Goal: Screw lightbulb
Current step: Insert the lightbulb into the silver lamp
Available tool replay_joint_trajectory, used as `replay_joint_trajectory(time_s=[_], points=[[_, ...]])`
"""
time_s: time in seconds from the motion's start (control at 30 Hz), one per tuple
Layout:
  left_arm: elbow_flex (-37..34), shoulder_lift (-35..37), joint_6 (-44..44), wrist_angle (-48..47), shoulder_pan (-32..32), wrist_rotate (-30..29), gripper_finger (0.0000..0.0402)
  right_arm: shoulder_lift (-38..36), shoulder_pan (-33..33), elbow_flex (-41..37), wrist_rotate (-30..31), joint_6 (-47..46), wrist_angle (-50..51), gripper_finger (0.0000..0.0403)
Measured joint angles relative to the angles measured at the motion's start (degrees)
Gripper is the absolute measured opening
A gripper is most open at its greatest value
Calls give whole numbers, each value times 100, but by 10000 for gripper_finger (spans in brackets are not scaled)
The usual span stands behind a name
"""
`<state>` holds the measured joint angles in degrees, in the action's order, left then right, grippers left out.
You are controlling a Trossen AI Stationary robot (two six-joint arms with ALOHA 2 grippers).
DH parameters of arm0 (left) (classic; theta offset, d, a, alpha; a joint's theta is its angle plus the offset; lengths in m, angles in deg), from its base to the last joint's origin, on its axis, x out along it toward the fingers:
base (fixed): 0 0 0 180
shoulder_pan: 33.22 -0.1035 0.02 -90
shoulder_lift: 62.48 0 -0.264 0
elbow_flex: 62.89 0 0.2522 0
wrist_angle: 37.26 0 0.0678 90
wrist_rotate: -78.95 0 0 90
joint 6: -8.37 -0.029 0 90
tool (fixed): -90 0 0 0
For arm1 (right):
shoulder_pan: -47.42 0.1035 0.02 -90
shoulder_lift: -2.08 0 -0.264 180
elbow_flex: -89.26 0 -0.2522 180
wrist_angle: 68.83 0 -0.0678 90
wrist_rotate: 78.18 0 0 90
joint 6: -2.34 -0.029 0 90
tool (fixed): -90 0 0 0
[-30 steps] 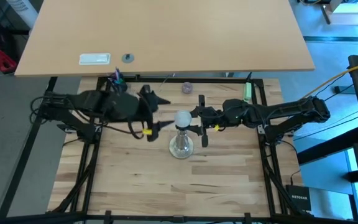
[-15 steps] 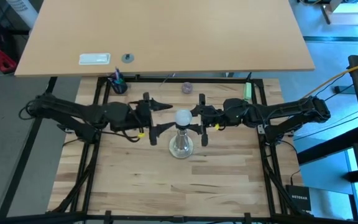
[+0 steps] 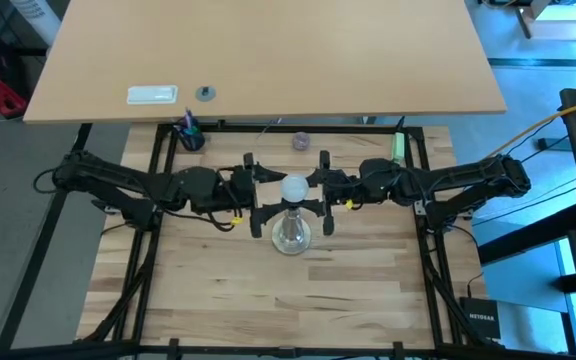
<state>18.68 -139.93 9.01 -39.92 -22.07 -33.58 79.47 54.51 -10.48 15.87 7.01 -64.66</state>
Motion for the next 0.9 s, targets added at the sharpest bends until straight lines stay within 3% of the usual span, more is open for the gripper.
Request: replay_joint_trajectory(time_s=[0.37, 0.63, 0.9], points=[[4, -33, -59, -126, -5, 14, 288, 191, 6, 15, -7, -35, -58, 147], [11, -147, -110, -71, -98, 26, 212, 189, 0, 3, -4, -61, 4, 148], [11, -135, -121, -159, -109, -58, 167, 179, 2, -9, -68, -126, 63, 235]])
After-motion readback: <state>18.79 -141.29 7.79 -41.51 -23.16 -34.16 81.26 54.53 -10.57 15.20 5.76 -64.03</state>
